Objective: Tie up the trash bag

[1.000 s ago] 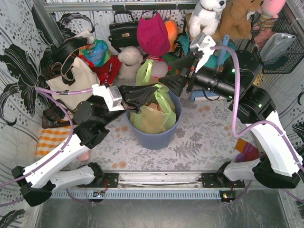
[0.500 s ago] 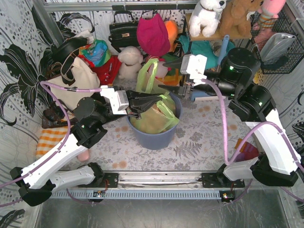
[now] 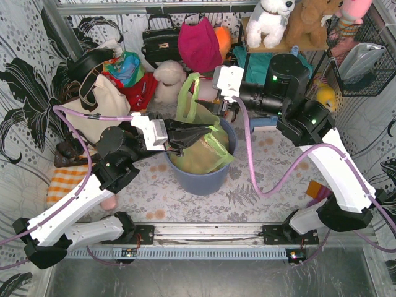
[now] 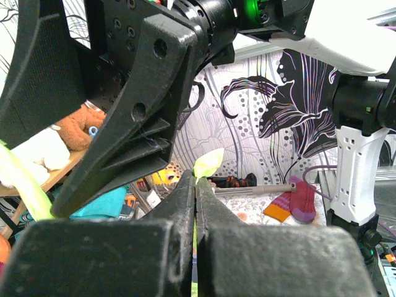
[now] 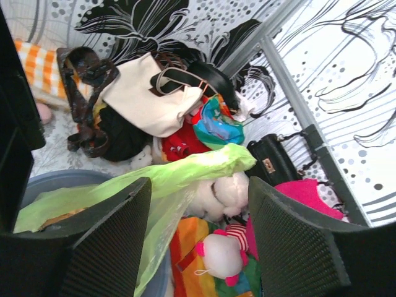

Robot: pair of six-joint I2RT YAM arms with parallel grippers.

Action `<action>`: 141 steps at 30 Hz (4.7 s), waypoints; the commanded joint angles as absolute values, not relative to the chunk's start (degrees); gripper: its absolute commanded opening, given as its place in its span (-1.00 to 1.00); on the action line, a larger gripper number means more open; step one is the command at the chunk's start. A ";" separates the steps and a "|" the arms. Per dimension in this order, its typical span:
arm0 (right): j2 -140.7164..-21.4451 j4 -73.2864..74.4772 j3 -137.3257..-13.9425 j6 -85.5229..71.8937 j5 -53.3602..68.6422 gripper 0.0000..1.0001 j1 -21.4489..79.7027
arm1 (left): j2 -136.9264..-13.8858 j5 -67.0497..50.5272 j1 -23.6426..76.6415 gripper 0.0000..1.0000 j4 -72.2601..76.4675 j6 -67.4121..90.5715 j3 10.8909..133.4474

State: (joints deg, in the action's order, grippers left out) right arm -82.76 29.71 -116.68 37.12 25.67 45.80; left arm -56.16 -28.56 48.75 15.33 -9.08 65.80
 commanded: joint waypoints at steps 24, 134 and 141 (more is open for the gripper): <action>-79.20 17.98 -110.71 42.60 23.53 0.46 46.05 | -55.28 -29.05 48.60 -0.97 18.56 -8.66 65.71; -72.36 4.58 -98.68 -26.37 4.81 -1.00 46.47 | -54.03 -2.67 48.62 -0.96 39.01 -9.93 57.42; -66.14 3.63 -88.43 -31.55 8.18 -1.00 46.81 | -54.13 -2.57 48.59 -0.96 38.96 -9.93 57.73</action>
